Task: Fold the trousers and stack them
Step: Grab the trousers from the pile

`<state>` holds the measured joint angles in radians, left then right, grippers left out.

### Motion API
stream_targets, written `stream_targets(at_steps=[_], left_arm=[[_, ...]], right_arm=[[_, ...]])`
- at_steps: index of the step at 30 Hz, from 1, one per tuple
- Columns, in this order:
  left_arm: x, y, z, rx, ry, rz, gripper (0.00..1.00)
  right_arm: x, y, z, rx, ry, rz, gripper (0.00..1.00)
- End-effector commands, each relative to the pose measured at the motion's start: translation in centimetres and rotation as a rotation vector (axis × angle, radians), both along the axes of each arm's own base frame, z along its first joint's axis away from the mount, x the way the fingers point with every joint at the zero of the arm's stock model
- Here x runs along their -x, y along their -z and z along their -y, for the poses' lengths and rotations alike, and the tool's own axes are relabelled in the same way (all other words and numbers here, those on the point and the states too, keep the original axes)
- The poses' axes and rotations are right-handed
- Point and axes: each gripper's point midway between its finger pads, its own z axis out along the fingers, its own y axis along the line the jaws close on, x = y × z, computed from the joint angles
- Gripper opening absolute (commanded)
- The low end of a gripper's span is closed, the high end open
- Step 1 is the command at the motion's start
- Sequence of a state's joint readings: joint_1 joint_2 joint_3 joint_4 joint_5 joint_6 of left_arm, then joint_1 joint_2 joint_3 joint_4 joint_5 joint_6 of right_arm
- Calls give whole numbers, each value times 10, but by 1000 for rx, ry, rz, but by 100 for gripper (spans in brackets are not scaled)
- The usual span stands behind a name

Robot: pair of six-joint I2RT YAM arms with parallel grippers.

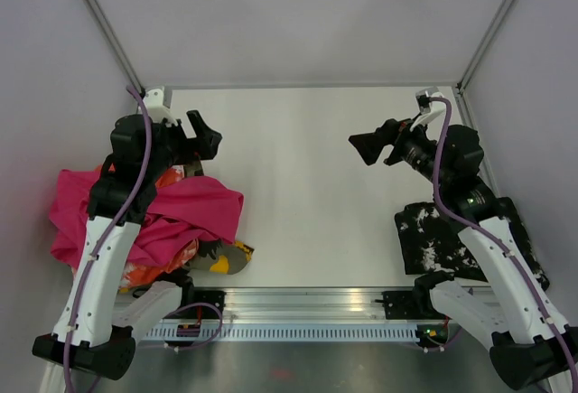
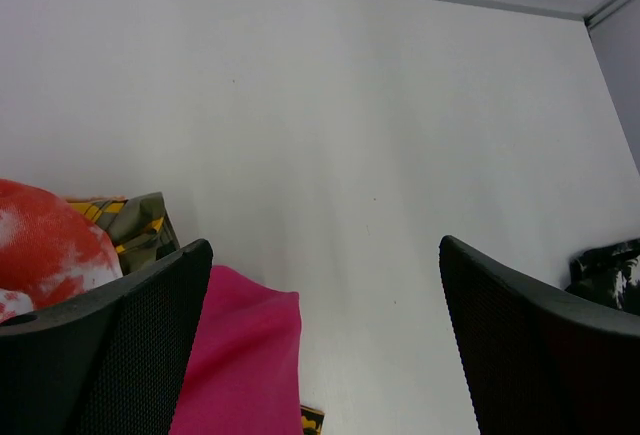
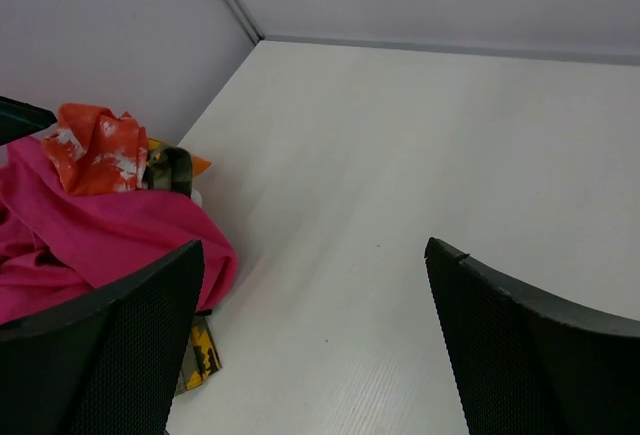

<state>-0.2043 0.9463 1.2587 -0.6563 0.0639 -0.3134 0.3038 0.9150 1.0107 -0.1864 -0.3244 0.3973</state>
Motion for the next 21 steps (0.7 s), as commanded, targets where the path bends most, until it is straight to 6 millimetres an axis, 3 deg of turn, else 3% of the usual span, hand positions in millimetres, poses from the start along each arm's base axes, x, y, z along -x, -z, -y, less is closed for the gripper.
stream_targets(at_steps=[1,7,8,10,11,12,13,17,21], left_arm=[[8,8,4,-7,35,-30,100],[34,22,-15,14,-82,-146,100],[37,21,-35,0,-207,-168,100],[70,27,-63,19,-423,-324,100],[83,27,-89,-32,-572,-344,100],[96,17,-101,-3,-671,-347,100],[123,28,-115,-70,-747,-441,100],[141,29,-130,-18,-843,-388,100],[132,63,-134,-13,-928,-419,100]], right_arm=[[11,-36,-2,3,-45,135,98],[6,-14,-10,-26,-65,58,98],[6,-13,-12,-32,-81,52,98],[7,-11,-20,-39,-130,40,98],[6,-13,-24,-52,-144,45,98],[6,-13,-26,-58,-158,48,98],[9,-14,-30,-65,-184,52,98],[13,-14,-49,-90,-246,83,98],[12,-3,-63,-90,-265,54,98]])
